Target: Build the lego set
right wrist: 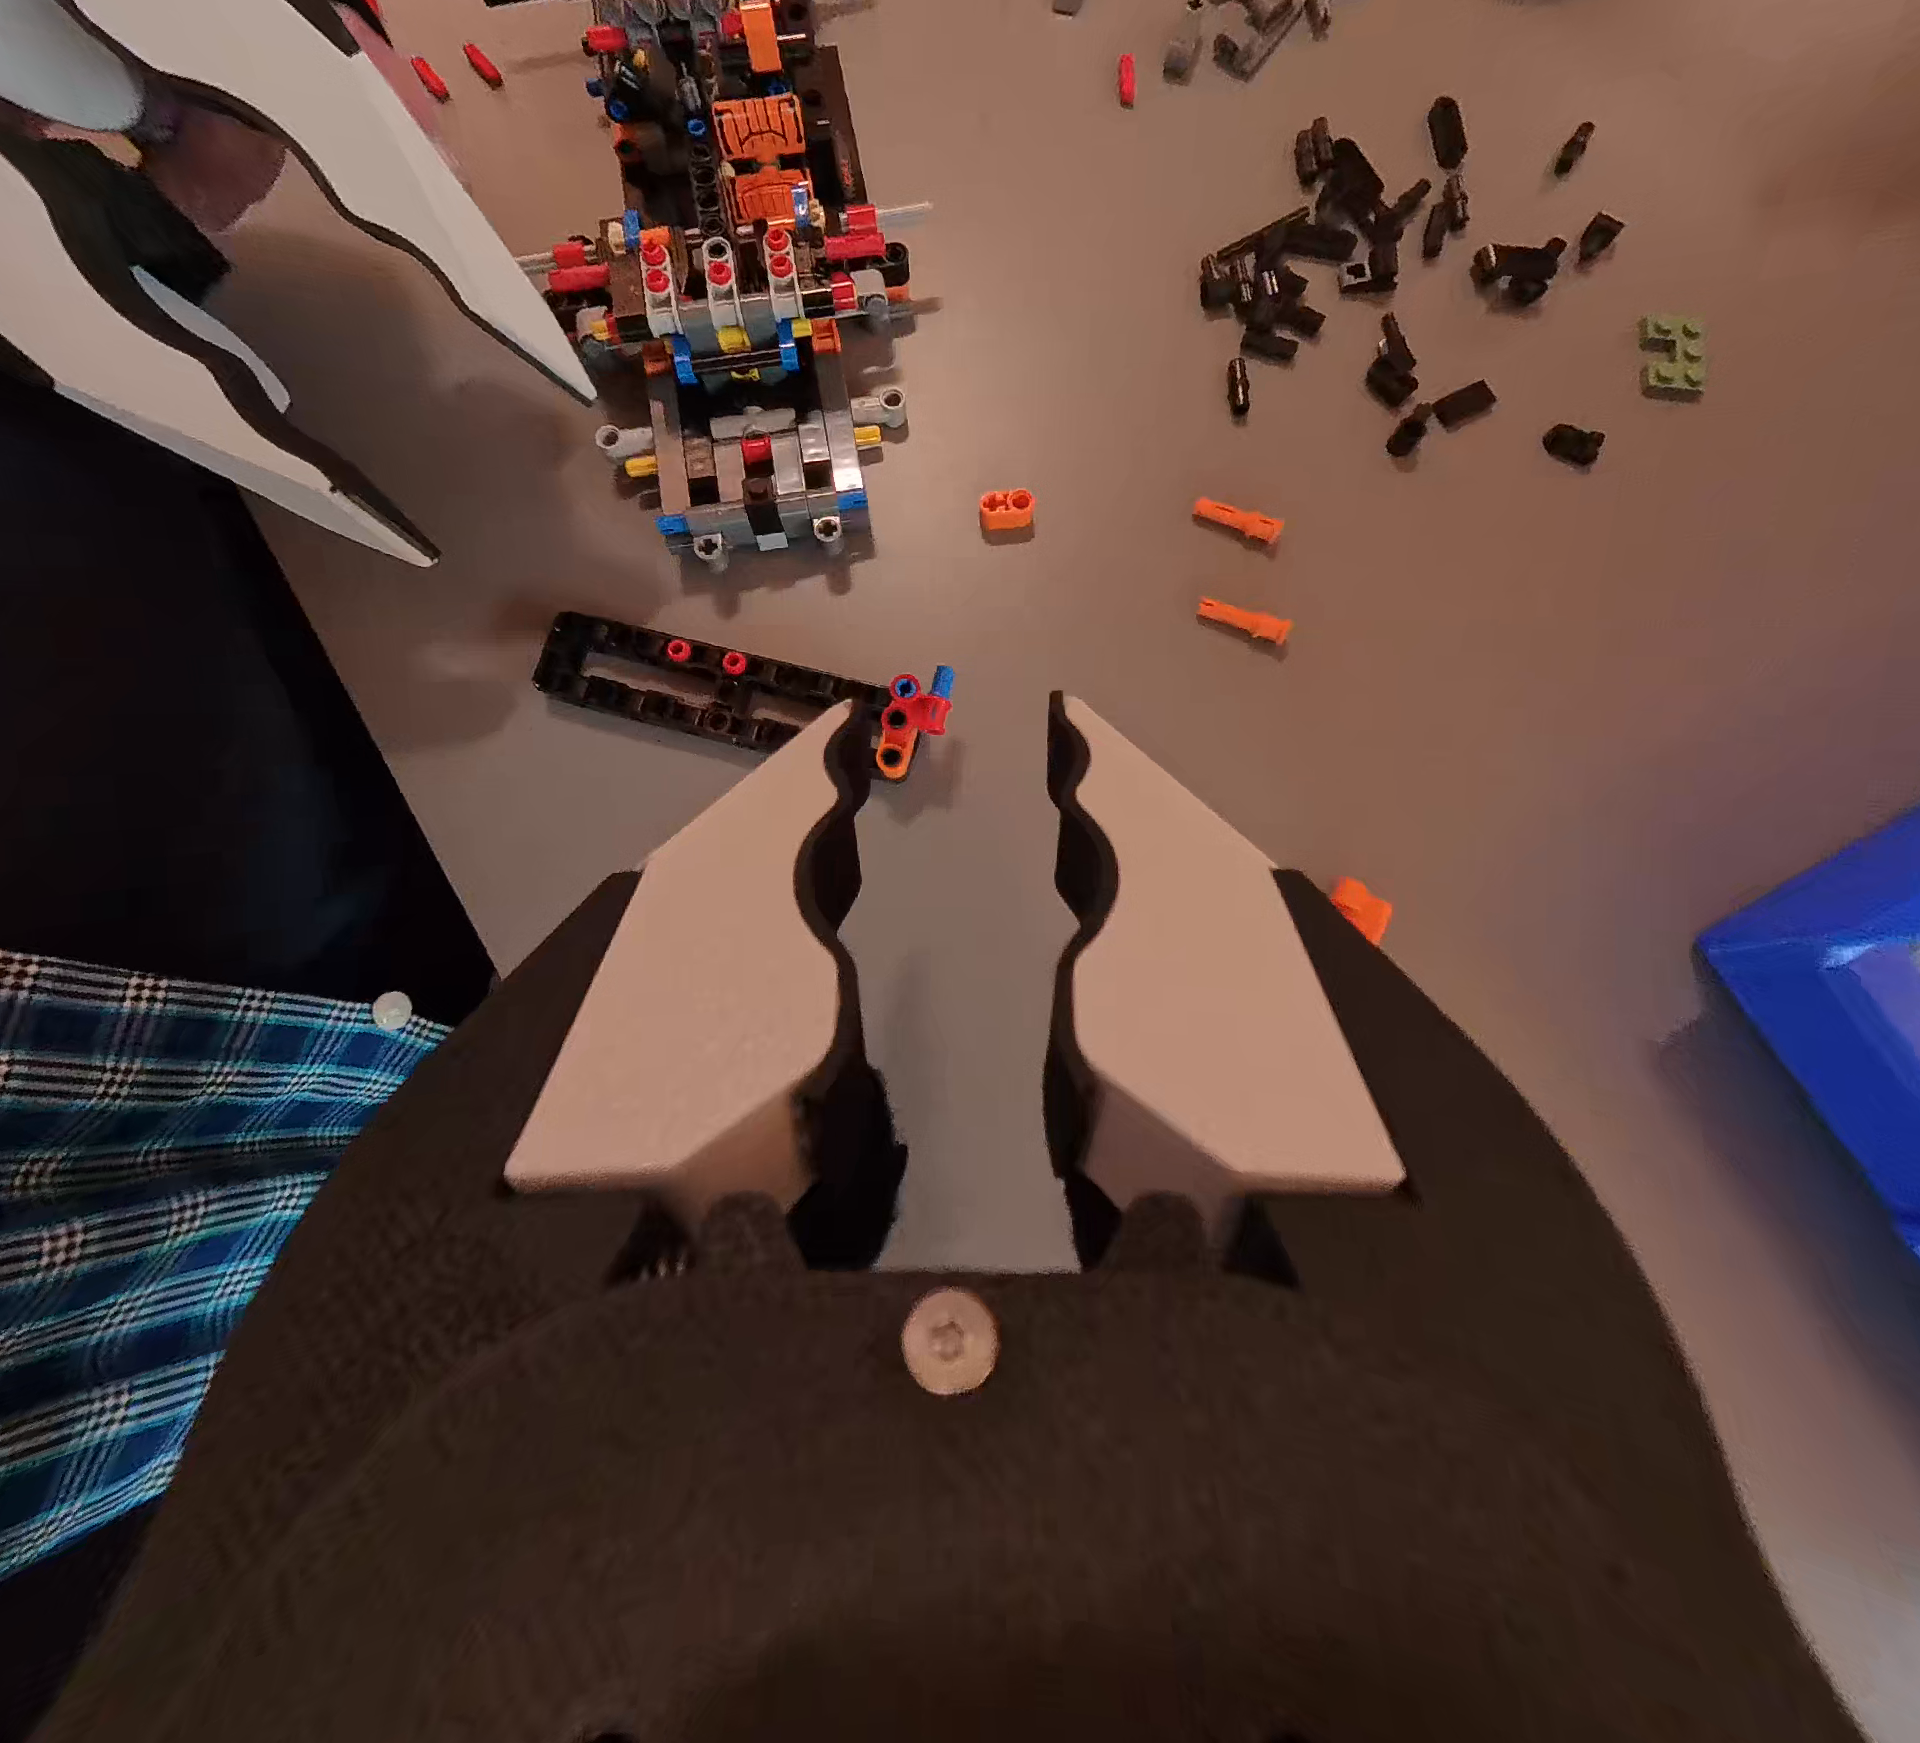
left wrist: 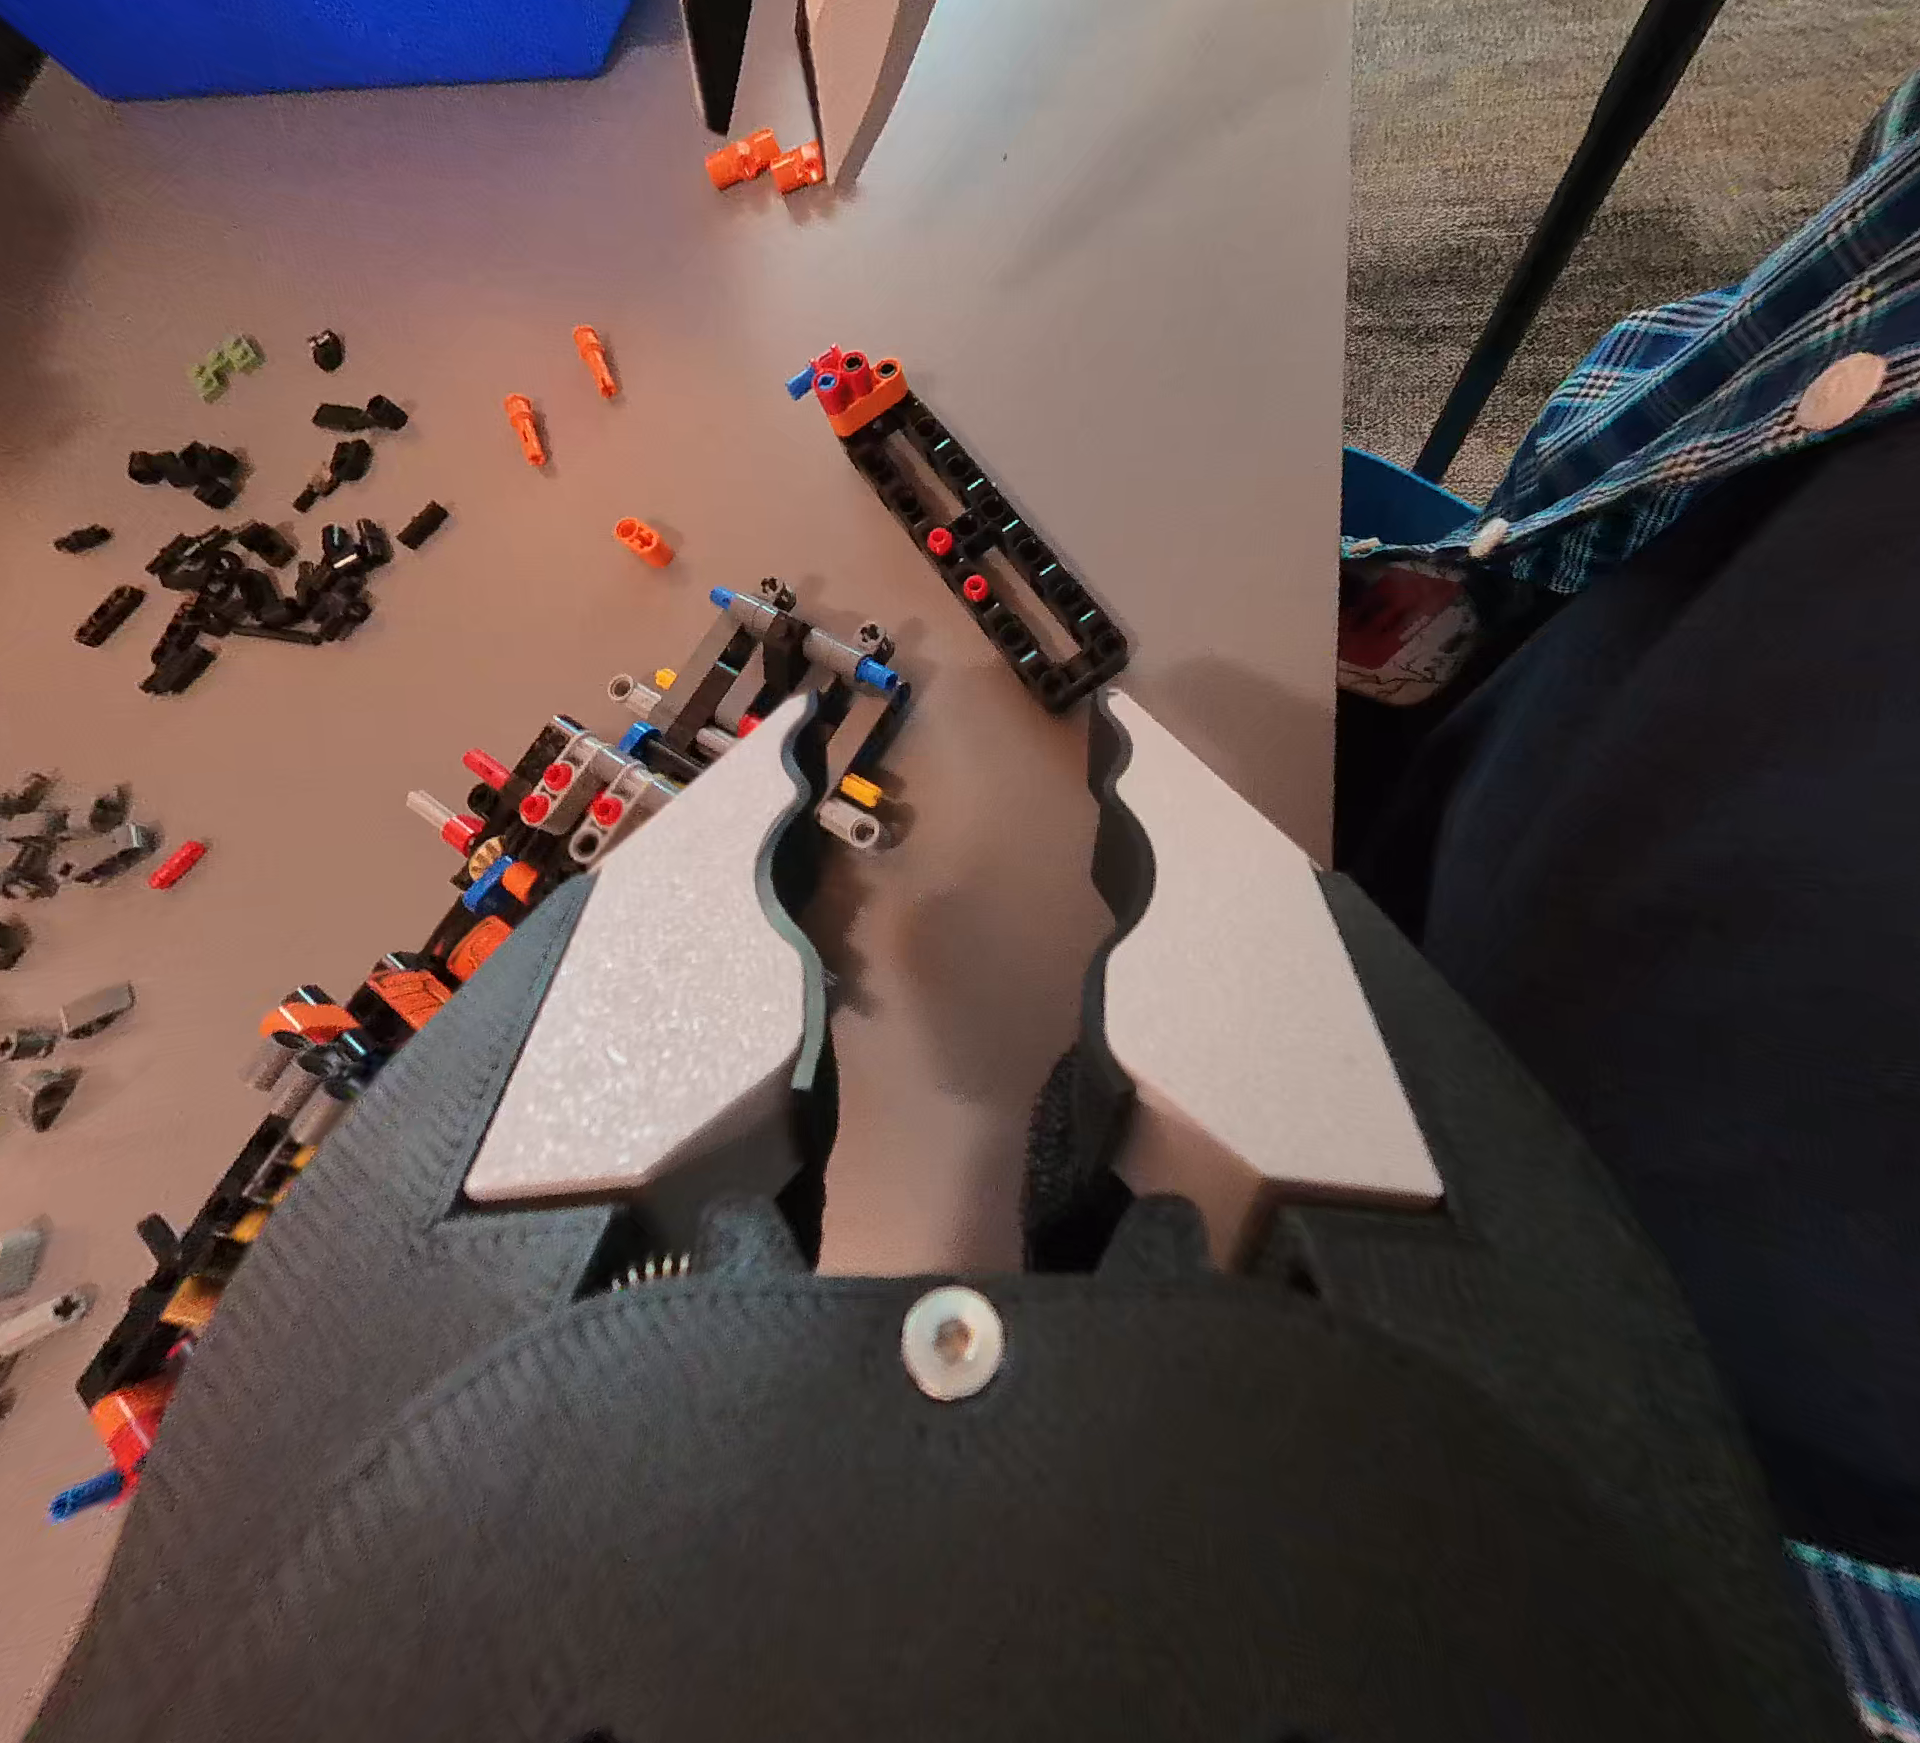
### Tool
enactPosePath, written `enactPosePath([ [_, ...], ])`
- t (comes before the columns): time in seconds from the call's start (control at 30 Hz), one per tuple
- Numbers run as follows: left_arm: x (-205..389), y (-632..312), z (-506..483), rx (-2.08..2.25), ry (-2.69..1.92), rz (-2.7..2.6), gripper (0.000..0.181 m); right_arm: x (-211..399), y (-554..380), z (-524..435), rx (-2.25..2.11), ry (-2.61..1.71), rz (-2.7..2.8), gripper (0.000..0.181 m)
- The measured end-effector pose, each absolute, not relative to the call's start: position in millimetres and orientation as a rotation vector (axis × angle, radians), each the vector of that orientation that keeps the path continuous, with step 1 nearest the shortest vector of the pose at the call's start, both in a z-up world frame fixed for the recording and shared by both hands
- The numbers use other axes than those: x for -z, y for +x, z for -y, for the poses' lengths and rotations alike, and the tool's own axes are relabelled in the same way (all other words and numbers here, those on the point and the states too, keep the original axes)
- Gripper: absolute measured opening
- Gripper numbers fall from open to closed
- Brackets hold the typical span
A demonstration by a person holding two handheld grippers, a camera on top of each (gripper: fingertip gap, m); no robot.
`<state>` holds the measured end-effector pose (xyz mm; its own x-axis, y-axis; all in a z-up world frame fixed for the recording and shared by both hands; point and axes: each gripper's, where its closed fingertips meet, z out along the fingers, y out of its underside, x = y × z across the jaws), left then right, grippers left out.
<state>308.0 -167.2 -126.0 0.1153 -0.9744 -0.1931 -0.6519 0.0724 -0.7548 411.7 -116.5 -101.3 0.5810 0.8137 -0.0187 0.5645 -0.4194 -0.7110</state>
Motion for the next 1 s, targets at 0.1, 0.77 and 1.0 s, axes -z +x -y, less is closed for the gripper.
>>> enactPosePath([
  [0.1, 130, 305, 168, 0.554, -1.681, -1.595, 0.048, 100, 417, 116, -0.485, -2.136, 1.063, 0.034],
  [0.77, 146, 307, 176, 0.532, -1.694, -1.641, 0.048, 89, 465, 111, -0.389, -2.120, 0.825, 0.045],
  [1.0, 147, 308, 178, 0.524, -1.686, -1.654, 0.047, 86, 465, 107, -0.376, -2.099, 0.815, 0.046],
])
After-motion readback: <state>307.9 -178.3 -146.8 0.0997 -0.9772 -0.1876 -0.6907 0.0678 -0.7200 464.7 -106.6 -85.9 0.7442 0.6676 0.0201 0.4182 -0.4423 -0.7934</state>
